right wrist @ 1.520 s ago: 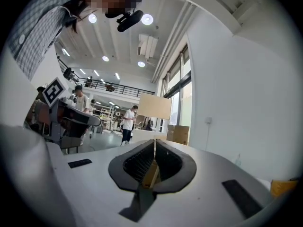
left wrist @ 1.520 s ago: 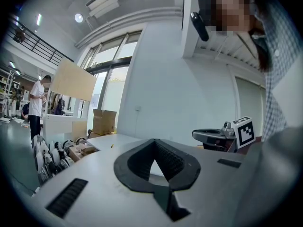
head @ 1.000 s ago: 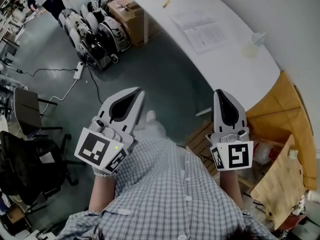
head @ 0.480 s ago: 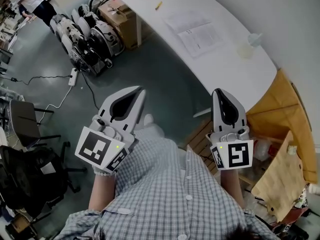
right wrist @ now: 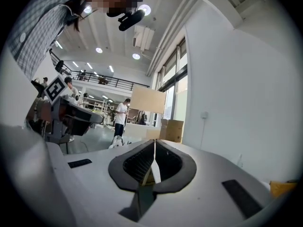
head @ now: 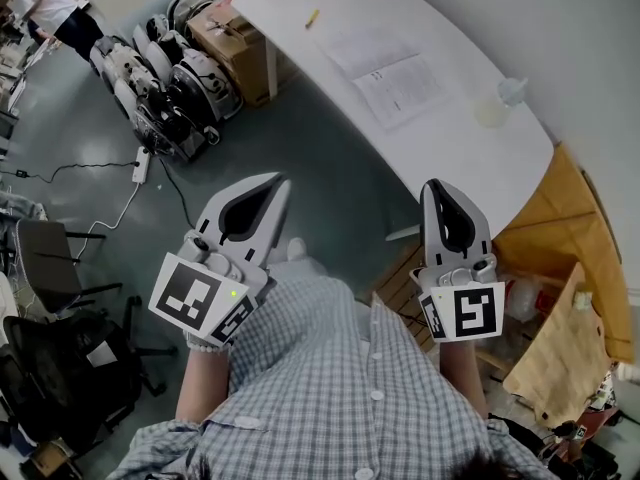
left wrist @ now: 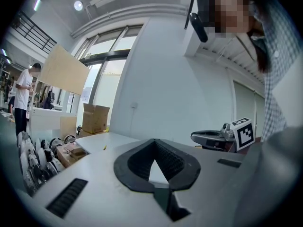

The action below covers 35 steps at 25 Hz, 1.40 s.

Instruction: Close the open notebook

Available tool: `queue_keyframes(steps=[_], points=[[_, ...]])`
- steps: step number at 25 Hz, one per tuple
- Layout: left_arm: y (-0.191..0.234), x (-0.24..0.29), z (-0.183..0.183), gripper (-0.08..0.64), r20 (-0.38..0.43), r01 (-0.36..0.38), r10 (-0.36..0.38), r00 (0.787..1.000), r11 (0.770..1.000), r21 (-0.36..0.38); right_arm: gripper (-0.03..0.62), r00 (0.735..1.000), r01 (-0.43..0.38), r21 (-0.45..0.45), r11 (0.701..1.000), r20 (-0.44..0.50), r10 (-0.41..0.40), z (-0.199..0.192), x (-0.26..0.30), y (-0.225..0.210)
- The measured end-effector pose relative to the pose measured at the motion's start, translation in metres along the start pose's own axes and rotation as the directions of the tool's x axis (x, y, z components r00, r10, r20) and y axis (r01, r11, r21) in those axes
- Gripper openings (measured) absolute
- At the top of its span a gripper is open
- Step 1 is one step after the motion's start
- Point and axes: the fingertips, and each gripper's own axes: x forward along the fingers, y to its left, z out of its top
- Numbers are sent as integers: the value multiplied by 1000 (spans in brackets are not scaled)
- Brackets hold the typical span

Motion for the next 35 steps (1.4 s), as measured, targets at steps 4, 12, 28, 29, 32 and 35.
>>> queue_keyframes(steps=[4,12,28,29,32,35], points=[[21,14,6,8,-6,18,-18,1000,1000,-4,23,1000,16,1,1000,-15,-16,2,22,-4],[59,37,18,8,-1,50,-50,999,999,-8,23,999,44,-5,999,-20,-44,9,62,-4],[111,66,33,8,24,111,-111,994,994,5,23,994,105,-38,994,-10,-105,17,113,-3],[113,67,34,8,25,114,-114,993,993,8,23,994,109,-38,993,-9,-109,18,115,-4],[120,70,34,8,25,121,-122,992,993,11,23,993,118,-40,992,-5,-118,18,122,-4],[126,72,34,8,26,124,-125,992,992,9,23,993,121,-41,992,-5,-121,17,129,-3]])
